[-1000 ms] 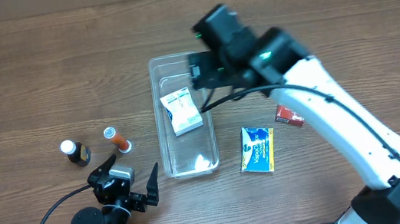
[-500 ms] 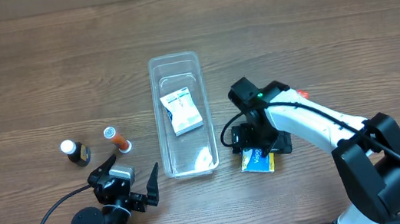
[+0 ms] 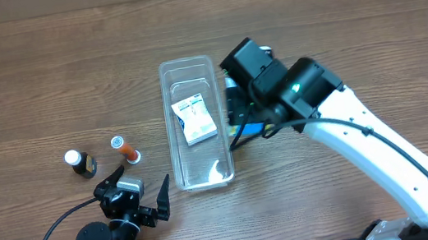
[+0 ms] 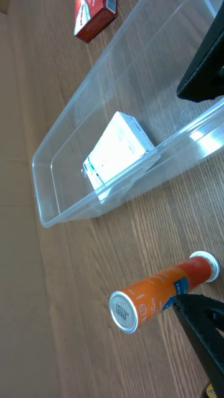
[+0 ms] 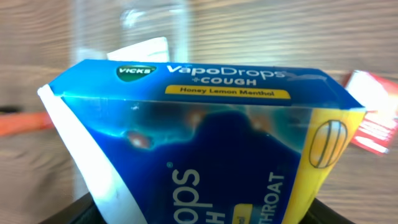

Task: Pack container
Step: 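Grasp the blue Vicks VapoDrops packet with the right gripper, place in container, then move the right gripper to the red box and grasp it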

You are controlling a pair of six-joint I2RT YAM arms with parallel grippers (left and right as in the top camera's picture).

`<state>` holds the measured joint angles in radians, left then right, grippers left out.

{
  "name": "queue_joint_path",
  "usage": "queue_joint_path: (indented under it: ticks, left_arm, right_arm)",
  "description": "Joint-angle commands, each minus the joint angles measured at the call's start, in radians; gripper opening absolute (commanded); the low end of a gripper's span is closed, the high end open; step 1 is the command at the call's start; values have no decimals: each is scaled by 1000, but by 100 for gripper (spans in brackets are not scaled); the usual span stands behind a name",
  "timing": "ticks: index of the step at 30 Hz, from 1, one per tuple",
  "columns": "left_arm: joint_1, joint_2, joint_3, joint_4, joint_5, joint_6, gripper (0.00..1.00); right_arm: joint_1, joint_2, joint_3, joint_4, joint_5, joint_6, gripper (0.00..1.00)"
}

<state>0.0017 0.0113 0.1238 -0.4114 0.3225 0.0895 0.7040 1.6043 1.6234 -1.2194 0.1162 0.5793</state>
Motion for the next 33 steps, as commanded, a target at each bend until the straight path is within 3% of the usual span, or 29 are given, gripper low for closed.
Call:
queue_joint_path:
  ticks: [1, 8, 10, 14, 18, 21, 23, 28, 33]
  left_arm:
    - [5, -6, -4, 4, 11, 19, 100]
    - [5, -6, -4, 4, 11, 19, 100]
    - [5, -6, -4, 4, 11, 19, 100]
    - [5, -6, -4, 4, 11, 19, 100]
    - [5, -6, -4, 4, 11, 19, 100]
    - [5, -6, -4, 4, 11, 19, 100]
    - [5, -6, -4, 4, 11, 19, 100]
    - [5, -6, -4, 4, 11, 19, 100]
    - [5, -6, -4, 4, 11, 19, 100]
  right_arm:
    - [92, 94, 4, 103, -63, 28, 70]
    - [212, 368, 4, 154, -87, 182, 71]
    - [213, 397, 4, 156, -109, 223, 81]
    - [210, 370, 15, 151, -77, 224, 85]
    - [173, 212, 56, 108, 21, 179, 93]
    - [93, 167, 59, 97, 35, 73, 92]
    - [0, 167, 59, 63, 93, 74, 93]
    - [-376, 182, 44, 42, -3, 21, 99]
    - [-562, 205, -198, 122, -5, -12, 100]
